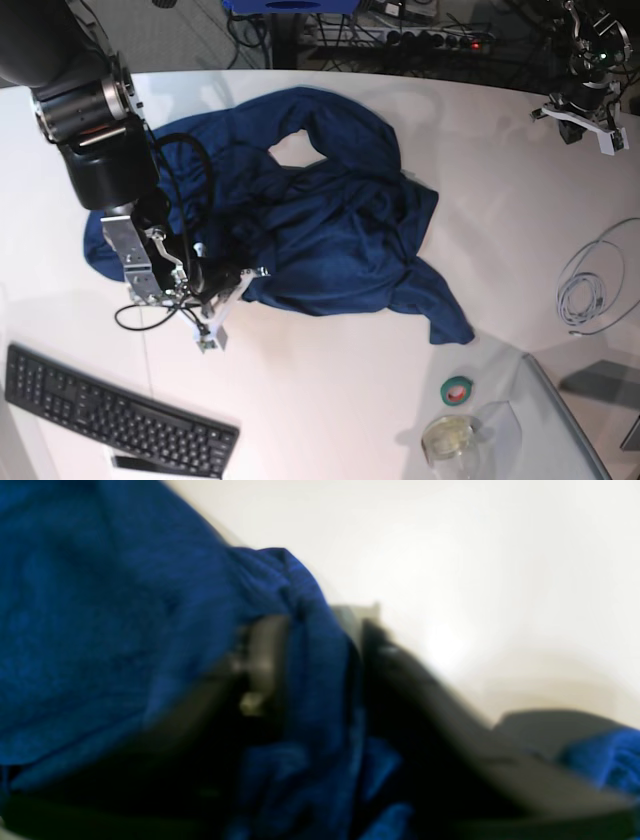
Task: Layout the t-shirt on the table in an organized manner, then fold the t-shirt properly
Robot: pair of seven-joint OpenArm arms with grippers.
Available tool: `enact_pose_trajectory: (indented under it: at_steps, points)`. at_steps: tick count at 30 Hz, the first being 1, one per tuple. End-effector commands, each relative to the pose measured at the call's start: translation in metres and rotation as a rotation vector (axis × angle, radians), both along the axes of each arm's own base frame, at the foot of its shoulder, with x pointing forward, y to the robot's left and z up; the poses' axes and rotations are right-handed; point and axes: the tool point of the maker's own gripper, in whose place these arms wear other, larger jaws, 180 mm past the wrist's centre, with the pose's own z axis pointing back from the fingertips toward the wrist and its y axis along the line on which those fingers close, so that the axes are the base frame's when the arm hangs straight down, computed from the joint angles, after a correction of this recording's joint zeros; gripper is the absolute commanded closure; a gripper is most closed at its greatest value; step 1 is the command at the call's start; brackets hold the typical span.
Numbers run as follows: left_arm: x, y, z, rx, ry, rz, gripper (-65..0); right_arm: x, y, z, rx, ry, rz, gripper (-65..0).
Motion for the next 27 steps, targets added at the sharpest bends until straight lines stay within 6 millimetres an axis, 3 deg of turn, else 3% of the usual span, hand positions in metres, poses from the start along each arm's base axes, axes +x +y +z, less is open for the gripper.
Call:
enact_pose_trajectory:
  at_steps: [1,3,9,11,15,19,23,27]
  points:
    - [0.003,0.009,0.011,0.028,-0.028,0.001,0.0,0.019,0.009,0.019,0.03,-0.057,-0.001,-8.0]
    - [0.003,0.009,0.011,0.028,-0.028,0.001,0.0,0.02,0.009,0.021,0.032,-0.06,-0.001,-9.5]
    - [0.003,0.01,0.011,0.03,-0.028,0.002,0.0,0.019,0.022,0.051,0.054,-0.134,0.039,-35.9]
    - [0.003,0.01,0.011,0.03,-0.028,0.002,0.0,0.022,0.027,0.063,0.064,-0.173,0.049,-39.2]
    - [0.003,0.01,0.011,0.03,-0.028,0.002,0.0,0.032,0.01,0.063,0.034,-0.179,0.032,-38.7]
    - [0.002,0.01,0.011,0.03,-0.027,0.002,0.0,0.037,-0.006,0.042,0.017,-0.16,-0.012,-34.2]
    - [0.001,0.01,0.01,0.03,-0.023,0.002,0.0,0.034,-0.016,0.025,0.0,-0.12,-0.034,-29.4]
    - [0.001,0.01,0.01,0.03,-0.023,0.002,0.0,0.033,-0.016,0.024,-0.001,-0.116,-0.034,-29.1]
